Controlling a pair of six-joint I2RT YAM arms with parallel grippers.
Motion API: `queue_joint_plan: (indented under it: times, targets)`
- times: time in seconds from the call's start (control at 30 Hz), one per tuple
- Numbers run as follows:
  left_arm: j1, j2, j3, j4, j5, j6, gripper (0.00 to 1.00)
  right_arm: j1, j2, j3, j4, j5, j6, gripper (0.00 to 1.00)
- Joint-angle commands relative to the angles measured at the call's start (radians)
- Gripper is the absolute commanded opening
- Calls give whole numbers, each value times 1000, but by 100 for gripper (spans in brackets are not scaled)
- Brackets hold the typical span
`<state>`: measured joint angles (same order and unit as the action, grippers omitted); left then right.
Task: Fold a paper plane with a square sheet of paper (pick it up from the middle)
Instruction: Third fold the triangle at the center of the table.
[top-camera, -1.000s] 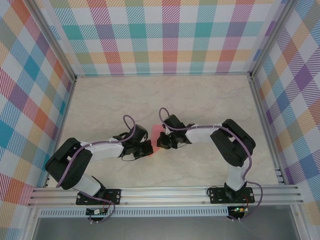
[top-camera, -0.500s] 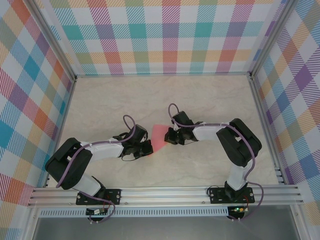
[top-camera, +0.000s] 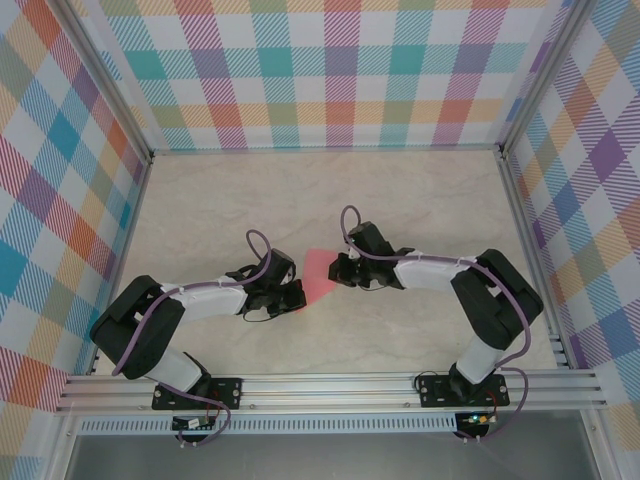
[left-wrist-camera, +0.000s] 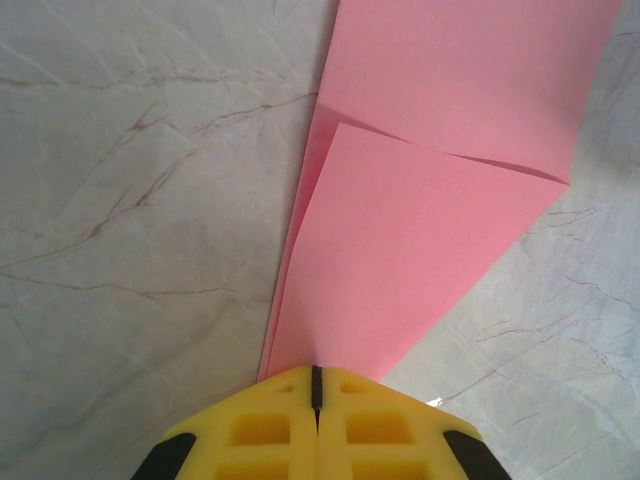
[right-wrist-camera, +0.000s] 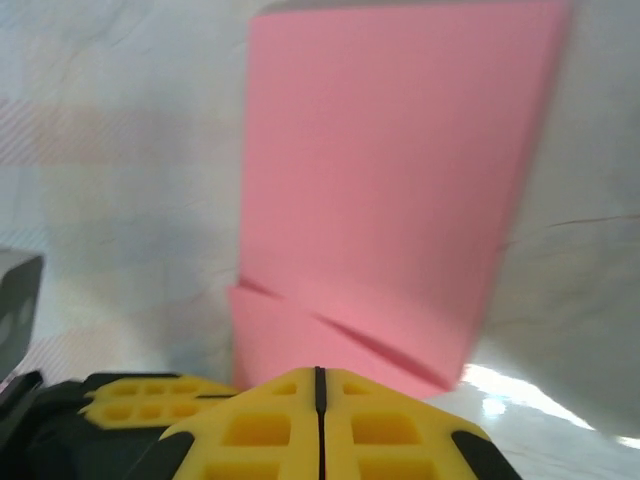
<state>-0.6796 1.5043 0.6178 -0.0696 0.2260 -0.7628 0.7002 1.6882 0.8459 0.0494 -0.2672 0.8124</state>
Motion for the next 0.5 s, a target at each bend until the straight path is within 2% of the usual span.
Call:
queue_joint_plan:
  times: [0.0, 0.13, 0.27, 0.47]
  targets:
    - [-4, 21, -30, -133, -64, 12, 0, 29, 58, 21, 80, -98, 47, 6]
    - [-5, 22, -27, -136, -64, 12, 0, 32, 116, 16, 124, -121, 77, 6]
    - [-5, 19, -27, -144, -66, 13, 0, 27, 126, 9, 96, -86, 54, 6]
    - [-5, 20, -27, -147, -66, 13, 0, -44, 104, -60, 70, -39, 18, 5]
